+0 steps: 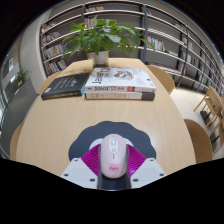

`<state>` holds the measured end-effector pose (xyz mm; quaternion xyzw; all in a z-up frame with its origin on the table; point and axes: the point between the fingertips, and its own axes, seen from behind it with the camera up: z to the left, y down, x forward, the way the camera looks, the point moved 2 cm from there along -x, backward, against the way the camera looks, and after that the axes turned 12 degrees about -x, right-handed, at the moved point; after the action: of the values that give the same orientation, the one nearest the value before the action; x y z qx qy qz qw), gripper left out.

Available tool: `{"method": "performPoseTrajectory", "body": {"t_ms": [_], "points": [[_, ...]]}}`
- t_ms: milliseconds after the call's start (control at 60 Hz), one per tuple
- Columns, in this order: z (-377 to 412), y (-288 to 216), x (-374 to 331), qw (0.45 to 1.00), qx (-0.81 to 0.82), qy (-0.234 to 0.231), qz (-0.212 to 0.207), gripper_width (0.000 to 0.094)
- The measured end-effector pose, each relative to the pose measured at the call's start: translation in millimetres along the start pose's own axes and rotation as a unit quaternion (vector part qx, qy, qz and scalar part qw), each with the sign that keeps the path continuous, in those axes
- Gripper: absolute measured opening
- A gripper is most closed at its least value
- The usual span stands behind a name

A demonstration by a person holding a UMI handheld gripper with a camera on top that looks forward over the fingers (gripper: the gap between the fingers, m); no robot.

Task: Arrange mouse

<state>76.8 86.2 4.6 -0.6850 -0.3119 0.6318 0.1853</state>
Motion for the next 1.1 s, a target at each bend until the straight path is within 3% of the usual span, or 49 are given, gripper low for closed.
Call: {"method": "performPoseTrajectory", "body": {"t_ms": [167,183,233,300,567,750,1100], "points": [[0.2,1.1,1.4,1.000,0.004,0.002,0.011,0.0482],[0.3,0.8,1.2,1.000,0.001,0.001,0.012,0.0516],[-0.9,3.7,-2.5,1.000,-0.003,0.003,0.026,0.0739],[1.6,-4.9,-16.4,1.000,0.000,-0.002,0.024,0.0866],[4.4,-79.2,-161.7,0.996,0.007,0.049,-0.071,0.0866],[36.2,-86.4,-248.9,0.991,0.011,0.055,-0.118,0.0866],[81.2,-19.1,-314.3,0.993,-0.002,0.077,-0.091,0.0864]]}}
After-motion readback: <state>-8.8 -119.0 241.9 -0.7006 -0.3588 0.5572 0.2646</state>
